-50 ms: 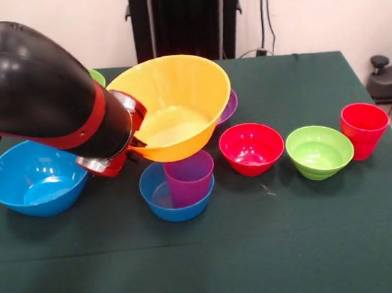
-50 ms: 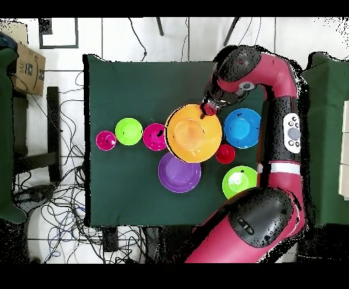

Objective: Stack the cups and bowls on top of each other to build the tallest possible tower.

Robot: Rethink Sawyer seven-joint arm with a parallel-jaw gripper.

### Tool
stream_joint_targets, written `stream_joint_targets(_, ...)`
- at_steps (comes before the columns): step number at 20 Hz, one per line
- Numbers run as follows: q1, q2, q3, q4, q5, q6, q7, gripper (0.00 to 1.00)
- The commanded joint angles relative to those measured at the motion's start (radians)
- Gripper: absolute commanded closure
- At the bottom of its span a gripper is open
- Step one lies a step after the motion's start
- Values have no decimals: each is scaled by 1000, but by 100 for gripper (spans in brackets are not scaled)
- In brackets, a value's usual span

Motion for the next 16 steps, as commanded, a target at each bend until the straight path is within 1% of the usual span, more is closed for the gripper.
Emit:
stream_joint_targets(1, 80, -12, -78, 48, -14, -24, -7, 100)
stream_joint_targets(6, 103, -16, -88, 21, -19, -15, -5, 100)
stream_joint_targets(12, 120, -8, -86, -45, -29, 25, -27, 100)
stream_joint_targets(16, 146, 3, -77, -114, -46, 65, -25, 100)
